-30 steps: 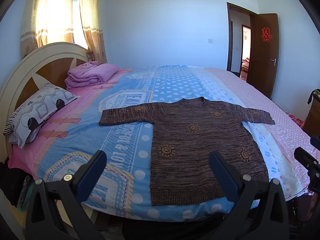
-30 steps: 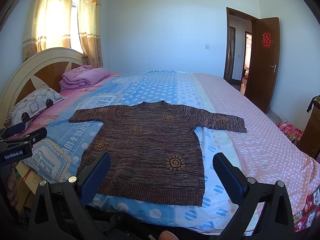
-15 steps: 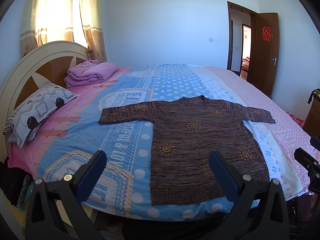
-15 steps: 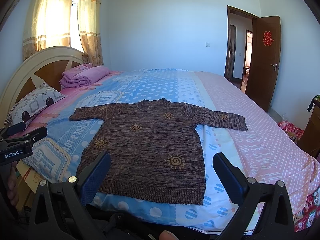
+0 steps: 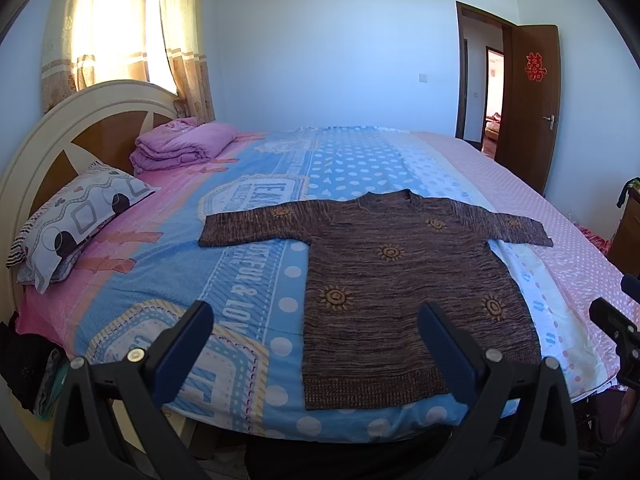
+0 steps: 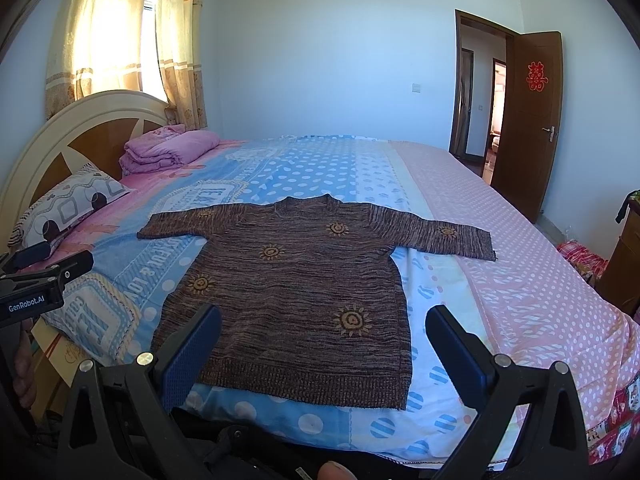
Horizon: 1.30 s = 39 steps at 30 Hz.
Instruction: Fold small clothes
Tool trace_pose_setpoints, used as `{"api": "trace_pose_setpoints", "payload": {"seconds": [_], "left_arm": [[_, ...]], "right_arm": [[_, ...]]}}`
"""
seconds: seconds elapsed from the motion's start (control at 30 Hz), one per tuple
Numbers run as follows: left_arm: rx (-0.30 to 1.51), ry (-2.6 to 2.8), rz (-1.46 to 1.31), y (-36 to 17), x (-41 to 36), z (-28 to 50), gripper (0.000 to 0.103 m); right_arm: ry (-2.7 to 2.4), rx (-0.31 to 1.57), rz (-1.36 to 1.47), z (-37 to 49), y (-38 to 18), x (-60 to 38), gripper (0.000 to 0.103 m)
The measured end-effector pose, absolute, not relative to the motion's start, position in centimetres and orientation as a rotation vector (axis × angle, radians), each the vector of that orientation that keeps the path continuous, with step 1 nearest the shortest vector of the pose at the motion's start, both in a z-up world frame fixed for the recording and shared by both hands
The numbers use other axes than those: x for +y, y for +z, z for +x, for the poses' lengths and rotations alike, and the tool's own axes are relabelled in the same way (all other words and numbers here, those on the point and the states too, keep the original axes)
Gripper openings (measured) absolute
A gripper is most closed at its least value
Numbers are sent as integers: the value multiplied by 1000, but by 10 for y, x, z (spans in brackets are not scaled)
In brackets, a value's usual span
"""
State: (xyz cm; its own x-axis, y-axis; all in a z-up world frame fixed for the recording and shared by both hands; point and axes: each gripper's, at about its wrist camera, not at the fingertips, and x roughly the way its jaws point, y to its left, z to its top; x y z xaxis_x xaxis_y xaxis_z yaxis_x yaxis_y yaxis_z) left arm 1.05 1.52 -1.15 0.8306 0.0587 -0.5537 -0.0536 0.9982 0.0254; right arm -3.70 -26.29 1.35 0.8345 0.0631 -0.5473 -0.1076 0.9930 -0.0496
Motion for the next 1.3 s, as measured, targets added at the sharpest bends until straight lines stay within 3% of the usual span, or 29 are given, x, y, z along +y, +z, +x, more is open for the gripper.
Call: {"api": "trace_pose_setpoints", "payload": {"seconds": [0.73, 1.3], "left_arm": [[621, 85, 58, -25, 15, 38, 103], [653, 32, 144, -57, -10, 135, 103]], "right_arm": [[80, 596, -81, -21, -1, -268, 102], [2, 686, 63, 61, -53, -344, 102]]}}
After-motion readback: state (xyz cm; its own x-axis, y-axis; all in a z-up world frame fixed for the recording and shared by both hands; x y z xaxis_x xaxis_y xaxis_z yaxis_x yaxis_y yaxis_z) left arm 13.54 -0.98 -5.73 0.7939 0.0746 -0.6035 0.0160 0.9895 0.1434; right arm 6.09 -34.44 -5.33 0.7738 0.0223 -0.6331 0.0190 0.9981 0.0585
